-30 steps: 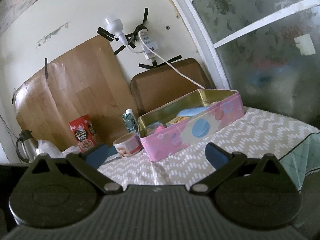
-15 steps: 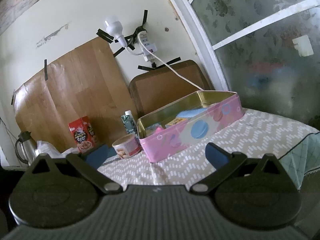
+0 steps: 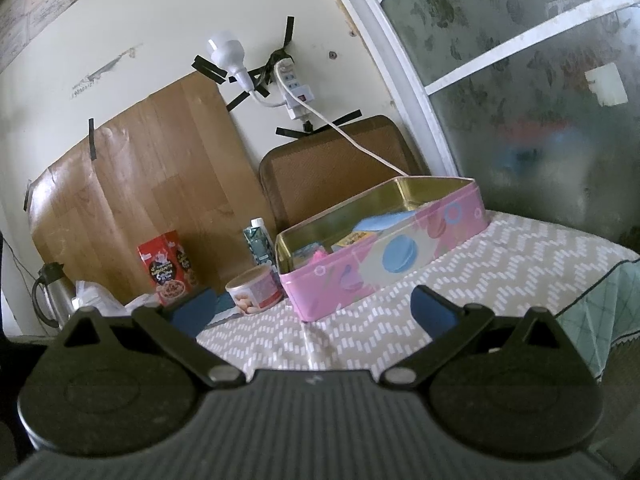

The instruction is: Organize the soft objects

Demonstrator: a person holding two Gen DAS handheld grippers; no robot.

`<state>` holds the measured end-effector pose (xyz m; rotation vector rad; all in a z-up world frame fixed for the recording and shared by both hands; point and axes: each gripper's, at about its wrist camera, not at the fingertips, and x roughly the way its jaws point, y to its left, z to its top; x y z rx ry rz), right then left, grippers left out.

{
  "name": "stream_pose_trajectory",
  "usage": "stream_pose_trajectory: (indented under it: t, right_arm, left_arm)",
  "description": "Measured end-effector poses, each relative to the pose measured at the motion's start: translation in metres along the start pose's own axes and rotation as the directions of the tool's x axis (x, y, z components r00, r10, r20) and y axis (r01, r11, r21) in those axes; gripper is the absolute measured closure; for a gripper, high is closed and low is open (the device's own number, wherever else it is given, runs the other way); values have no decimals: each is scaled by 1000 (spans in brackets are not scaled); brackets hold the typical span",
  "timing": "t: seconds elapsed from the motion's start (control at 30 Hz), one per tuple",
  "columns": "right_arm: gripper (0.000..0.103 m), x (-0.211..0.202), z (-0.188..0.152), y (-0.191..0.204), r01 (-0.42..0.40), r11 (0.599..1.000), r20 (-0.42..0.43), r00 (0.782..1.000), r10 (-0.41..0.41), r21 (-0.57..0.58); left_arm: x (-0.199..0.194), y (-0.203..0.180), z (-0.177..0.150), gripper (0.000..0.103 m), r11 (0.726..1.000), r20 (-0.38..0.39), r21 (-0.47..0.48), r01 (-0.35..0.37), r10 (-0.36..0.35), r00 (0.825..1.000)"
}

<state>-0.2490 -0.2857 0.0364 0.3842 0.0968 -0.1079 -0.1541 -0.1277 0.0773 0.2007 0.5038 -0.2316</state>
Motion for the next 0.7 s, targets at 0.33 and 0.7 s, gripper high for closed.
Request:
stream_pose_trajectory:
  t: [0.33,0.7]
  right_arm:
    - [0,-1,-2,2,-1,1000,-3,1000,1,3]
    - [0,-2,-2,3,0,1000,-6,1000,0,4]
  left_arm:
    - [-1,-2,0,0,1000,-3,11,17,-17,1000]
    - [-2,-2,0,0,999,0,0,53,-53,999]
